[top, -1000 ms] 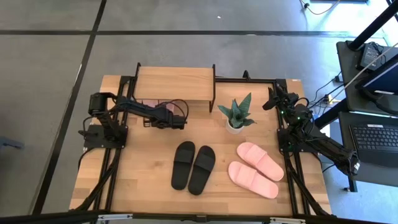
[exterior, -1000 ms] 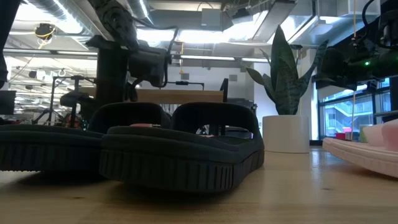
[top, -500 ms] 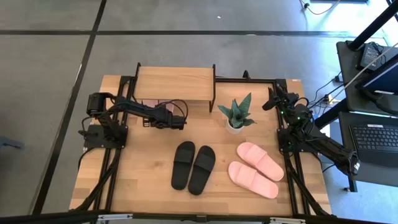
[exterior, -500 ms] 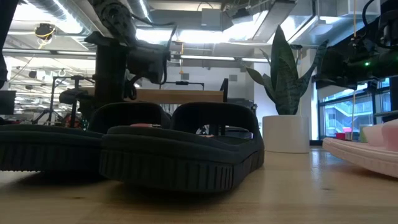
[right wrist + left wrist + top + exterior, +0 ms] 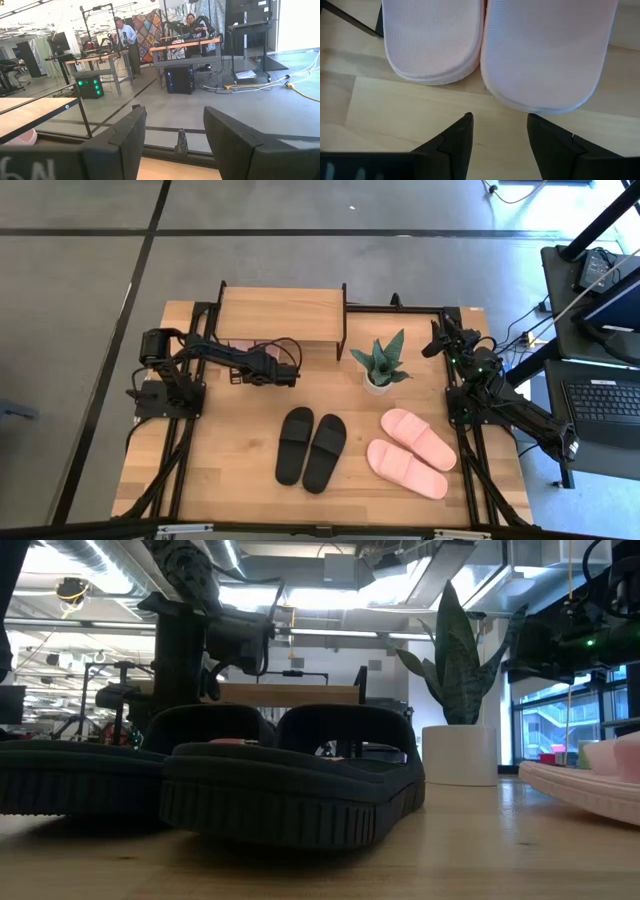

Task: Pick and place slides into the shelf
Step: Put the pink slipper under the shelf, then put the black slipper on the shelf

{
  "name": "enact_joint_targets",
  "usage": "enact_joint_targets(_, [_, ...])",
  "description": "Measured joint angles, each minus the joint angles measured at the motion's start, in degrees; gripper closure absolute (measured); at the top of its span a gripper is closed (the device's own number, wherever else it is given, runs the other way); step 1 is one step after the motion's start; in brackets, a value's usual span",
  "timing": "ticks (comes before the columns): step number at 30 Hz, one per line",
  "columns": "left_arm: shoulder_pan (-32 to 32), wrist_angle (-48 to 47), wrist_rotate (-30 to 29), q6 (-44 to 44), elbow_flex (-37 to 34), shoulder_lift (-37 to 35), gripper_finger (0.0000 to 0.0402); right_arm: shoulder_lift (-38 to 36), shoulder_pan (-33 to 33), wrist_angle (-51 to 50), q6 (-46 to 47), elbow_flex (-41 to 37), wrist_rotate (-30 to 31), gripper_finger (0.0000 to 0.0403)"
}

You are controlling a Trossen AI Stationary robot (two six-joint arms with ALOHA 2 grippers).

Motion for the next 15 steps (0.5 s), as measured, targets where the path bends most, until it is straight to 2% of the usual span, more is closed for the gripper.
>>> enact_joint_targets(9, [-1.03,-1.49,1.86,4.87,1.33,-0.05,0.0225,-0.01,-0.01,0.02,-0.01,0.00,0.01,0.0203])
enact_joint_targets(15, [-3.15,-11.39,2.51,8.28,6.81,-0.07,0.0225,0.00,-0.01,0.00,0.00,-0.01,0.00,0.0203])
